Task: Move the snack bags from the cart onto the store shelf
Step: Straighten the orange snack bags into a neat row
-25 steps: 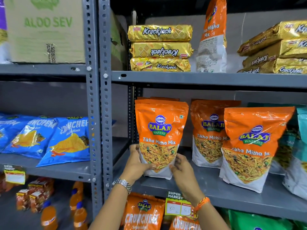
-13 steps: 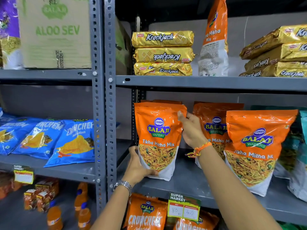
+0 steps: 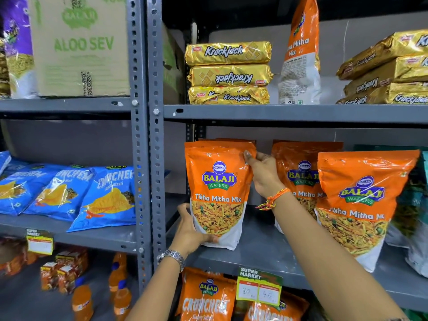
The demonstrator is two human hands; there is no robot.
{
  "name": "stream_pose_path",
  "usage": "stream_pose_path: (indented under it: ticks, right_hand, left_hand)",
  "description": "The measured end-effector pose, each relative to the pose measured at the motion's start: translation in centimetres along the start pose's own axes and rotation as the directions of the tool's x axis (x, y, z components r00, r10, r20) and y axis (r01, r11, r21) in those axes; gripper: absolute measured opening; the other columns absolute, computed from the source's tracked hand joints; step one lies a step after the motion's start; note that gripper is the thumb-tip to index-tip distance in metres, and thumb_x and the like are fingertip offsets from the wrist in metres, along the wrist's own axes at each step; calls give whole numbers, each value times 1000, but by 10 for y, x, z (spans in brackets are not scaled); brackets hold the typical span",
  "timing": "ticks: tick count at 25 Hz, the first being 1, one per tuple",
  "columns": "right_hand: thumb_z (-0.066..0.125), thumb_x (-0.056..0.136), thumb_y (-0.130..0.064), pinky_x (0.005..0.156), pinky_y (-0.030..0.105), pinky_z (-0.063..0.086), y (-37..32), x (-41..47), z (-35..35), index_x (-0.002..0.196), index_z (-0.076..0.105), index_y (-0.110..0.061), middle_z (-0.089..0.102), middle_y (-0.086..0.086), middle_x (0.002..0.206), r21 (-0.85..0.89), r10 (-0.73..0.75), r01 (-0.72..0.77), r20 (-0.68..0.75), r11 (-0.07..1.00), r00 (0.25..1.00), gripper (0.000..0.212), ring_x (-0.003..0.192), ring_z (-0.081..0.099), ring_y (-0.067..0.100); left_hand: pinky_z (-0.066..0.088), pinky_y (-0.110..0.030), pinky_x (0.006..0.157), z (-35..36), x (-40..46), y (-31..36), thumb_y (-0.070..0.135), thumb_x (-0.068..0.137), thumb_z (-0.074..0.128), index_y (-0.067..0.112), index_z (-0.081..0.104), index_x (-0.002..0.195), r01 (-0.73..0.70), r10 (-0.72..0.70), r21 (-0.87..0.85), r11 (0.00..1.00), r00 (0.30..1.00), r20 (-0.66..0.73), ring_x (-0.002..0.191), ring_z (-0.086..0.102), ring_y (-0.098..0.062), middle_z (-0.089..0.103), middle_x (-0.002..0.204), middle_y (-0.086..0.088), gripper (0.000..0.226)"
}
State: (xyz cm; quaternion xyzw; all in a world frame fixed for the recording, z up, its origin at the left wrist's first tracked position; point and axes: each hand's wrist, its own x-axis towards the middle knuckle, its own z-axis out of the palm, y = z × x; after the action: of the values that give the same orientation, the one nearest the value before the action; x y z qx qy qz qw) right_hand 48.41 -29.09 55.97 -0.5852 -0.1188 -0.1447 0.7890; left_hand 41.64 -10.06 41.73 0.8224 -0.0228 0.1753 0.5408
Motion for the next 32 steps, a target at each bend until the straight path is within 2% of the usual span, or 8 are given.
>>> stream_pose_path:
  ticks: [6, 11, 14, 16, 19, 22, 28, 32]
  right_hand:
    - [68, 94, -15, 95, 34, 58, -4, -38, -34, 126, 61, -9, 70, 10, 127, -240, -64, 83, 87, 967, 994, 33, 112, 69, 21]
    - [68, 93, -5, 104, 25, 51, 0, -119, -102, 142, 53, -13, 61, -6, 134, -377, -256, 257, 54, 890, 965, 52, 123, 61, 7]
    - [74, 87, -4, 93, 21, 55, 13, -152, -156, 121, 65, -21, 72, -3, 118, -424, -448, 342, -179, 838, 876, 39, 110, 70, 11]
    - [80, 81, -5, 91, 24, 55, 26, -160, -195, 112, 62, -28, 69, 1, 114, -483, -473, 271, -366, 833, 802, 43, 109, 69, 23]
    - [93, 64, -20, 103, 49, 50, 40, -153, -248, 128, 48, -24, 54, 10, 130, -634, -394, 25, -448, 773, 803, 78, 123, 57, 35]
    - [98, 55, -22, 108, 59, 42, 41, -141, -276, 140, 34, -14, 46, 14, 142, -741, -308, -97, -390, 665, 867, 107, 135, 45, 39]
    - [97, 56, -10, 108, 38, 38, 27, -123, -294, 150, 20, -12, 44, -1, 137, -641, -124, -81, -268, 763, 955, 122, 128, 45, 16]
    - [97, 29, -58, 111, 56, 44, 24, -116, -304, 141, 31, -32, 53, 5, 143, -604, -68, -98, -245, 791, 967, 133, 132, 53, 27]
  left_hand:
    - [47, -30, 89, 10, -14, 7, 12, 50, 99, 24, 20, 137, -35, 35, 1, 999, 988, -147, 122, 55, -23, 50, 125, 1, 118]
    - [47, -22, 90, 43, -51, 58, 12, 57, 95, 18, 40, 127, -326, 346, 124, 937, 822, -452, 117, 55, -16, 50, 125, -1, 89]
    - [50, -16, 92, 76, -51, 88, 17, 64, 92, 22, 49, 119, -403, 393, 27, 915, 873, -288, 108, 61, -9, 59, 117, 6, 70]
    - [49, -19, 101, 103, -34, 99, 24, 64, 93, 20, 45, 129, -258, 263, -126, 958, 965, 23, 121, 59, -12, 57, 128, 3, 81]
    - [44, -39, 112, 144, -4, 108, 35, 67, 91, 17, 26, 150, -41, 49, -32, 999, 947, 319, 139, 45, -23, 42, 151, -6, 107]
    - [41, -33, 108, 176, 26, 113, 30, 68, 91, 9, 26, 149, 59, -70, 42, 997, 945, 318, 138, 45, -25, 45, 142, 0, 106]
    - [54, -41, 101, 211, 89, 91, 25, 29, 104, 24, 53, 114, 37, -28, -29, 999, 960, 280, 116, 64, -21, 69, 120, -2, 98]
    - [56, -44, 98, 219, 93, 93, 32, 23, 101, 30, 68, 100, 8, 20, -86, 996, 948, 319, 109, 70, -19, 77, 113, 0, 83]
